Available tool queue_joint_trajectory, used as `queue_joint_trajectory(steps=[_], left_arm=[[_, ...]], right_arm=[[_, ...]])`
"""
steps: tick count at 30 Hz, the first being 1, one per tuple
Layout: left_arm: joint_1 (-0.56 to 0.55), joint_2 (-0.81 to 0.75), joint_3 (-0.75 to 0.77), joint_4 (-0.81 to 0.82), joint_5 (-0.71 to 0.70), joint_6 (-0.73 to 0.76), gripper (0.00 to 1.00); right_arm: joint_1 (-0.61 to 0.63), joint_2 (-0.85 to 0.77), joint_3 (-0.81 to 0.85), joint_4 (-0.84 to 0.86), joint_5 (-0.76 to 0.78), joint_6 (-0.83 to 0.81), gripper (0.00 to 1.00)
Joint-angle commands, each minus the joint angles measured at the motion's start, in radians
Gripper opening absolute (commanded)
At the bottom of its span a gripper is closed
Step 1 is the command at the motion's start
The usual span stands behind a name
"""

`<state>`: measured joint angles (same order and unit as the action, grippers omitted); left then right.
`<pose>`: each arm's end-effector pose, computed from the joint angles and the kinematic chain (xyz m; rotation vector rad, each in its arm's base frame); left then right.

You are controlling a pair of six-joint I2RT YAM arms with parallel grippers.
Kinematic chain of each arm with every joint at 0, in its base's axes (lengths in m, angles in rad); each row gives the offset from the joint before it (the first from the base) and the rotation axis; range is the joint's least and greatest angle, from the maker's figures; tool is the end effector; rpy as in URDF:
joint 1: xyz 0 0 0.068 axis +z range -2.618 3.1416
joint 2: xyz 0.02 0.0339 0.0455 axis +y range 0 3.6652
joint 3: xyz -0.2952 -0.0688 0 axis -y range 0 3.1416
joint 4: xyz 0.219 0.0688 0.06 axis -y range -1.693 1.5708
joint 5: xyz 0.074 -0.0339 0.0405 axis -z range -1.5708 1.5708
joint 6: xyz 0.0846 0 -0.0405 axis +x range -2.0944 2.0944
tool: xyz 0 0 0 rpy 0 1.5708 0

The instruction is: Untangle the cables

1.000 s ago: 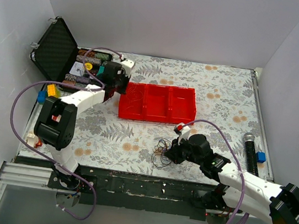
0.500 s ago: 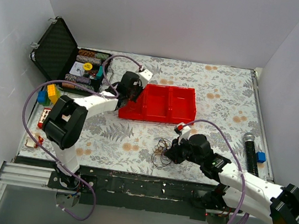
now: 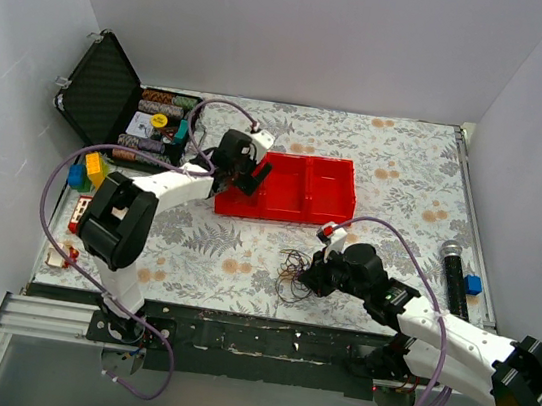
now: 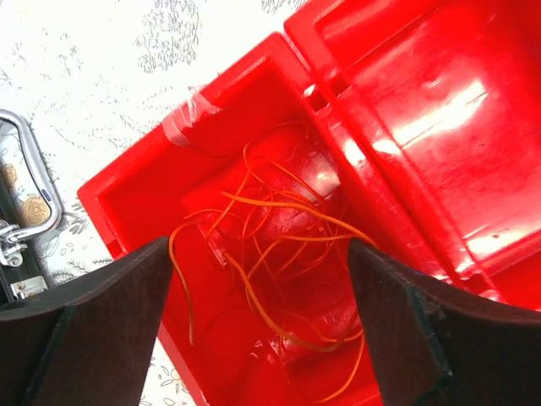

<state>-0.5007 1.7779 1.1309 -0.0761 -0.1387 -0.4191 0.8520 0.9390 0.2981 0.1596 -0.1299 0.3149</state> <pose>0.3652 -0.1865 0.2138 0.0218 2.3060 -0.3181 0.1215 0.1555 0.1958 -0.6546 2.0581 0.8375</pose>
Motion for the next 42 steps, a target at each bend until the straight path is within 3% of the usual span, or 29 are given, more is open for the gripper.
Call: queue_joint_trajectory(steps=[1,2,7,10,17,27,32,42], left_arm=[[0.002,-0.139,0.101,-0.045,0.071,-0.001,0.91],[-0.001,-0.159,0.104,-0.042,0.074,0.018,0.97],[-0.006,-0.277,0.092,-0.024,0.137,0.062,0.98],[-0.006,-0.327,0.072,-0.031,0.267,0.043,0.98],[-0.033,-0.373,-0.040,-0.145,0.755,0.058,0.98],[-0.144,-0.321,-0.137,-0.179,0.984,0.155,0.98],[-0.159,-0.291,-0.163,-0.122,1.062,0.250,0.98],[-0.164,-0.229,-0.137,-0.116,1.136,0.355,0.57]], right_arm=[[-0.004,-0.022,0.004,0.035,0.009,0.006,0.01],[-0.004,-0.023,0.007,0.029,0.018,0.001,0.01],[-0.002,-0.037,0.015,0.018,0.026,0.010,0.01],[-0.004,-0.039,0.021,0.015,0.052,0.012,0.01],[-0.007,0.029,0.102,-0.003,0.062,-0.013,0.01],[-0.010,0.014,0.079,0.003,0.050,-0.013,0.01],[-0.011,0.021,0.078,0.027,0.012,-0.040,0.01],[-0.011,0.049,0.111,0.040,-0.023,-0.068,0.01]])
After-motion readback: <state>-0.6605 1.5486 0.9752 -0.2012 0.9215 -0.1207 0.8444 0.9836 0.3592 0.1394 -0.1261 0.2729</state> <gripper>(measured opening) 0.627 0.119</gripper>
